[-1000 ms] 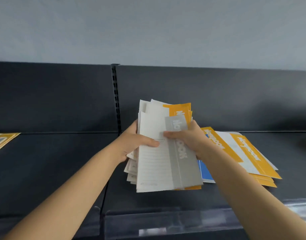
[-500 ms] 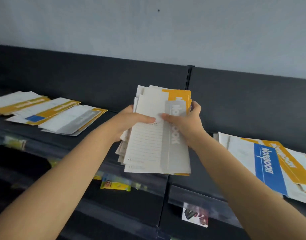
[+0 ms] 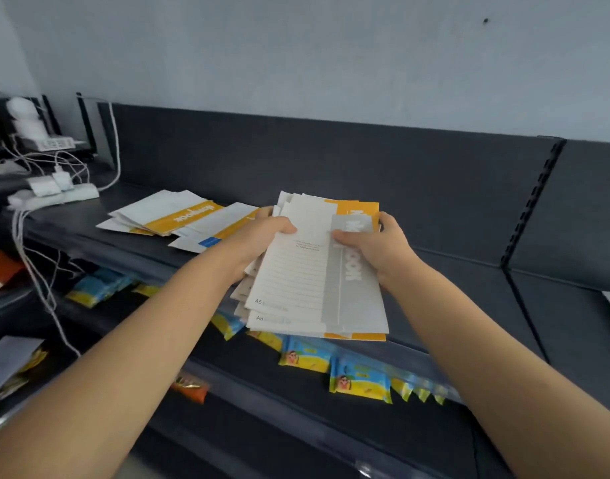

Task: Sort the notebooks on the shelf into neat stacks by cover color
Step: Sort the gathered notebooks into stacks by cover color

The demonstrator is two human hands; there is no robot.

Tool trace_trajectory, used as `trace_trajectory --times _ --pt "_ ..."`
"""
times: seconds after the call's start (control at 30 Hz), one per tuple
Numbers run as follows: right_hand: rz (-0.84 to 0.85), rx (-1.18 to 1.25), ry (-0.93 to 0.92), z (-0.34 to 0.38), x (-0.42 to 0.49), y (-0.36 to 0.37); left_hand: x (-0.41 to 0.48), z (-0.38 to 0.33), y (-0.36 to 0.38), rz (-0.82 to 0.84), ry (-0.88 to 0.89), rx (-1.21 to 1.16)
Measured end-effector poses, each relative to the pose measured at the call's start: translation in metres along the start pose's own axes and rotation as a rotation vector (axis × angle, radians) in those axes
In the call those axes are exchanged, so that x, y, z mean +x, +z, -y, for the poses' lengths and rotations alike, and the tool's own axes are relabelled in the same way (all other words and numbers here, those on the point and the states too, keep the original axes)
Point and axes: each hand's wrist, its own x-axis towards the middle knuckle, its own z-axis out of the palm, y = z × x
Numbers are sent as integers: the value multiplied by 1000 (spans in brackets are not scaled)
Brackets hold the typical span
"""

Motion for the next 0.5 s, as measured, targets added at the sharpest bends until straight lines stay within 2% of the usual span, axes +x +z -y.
trace_trajectory --times 0.3,0.5 --pt "-42 31 65 -10 46 101 47 20 -93 41 -1 52" --pt "4 16 165 -15 99 153 97 36 -140 10 -47 40"
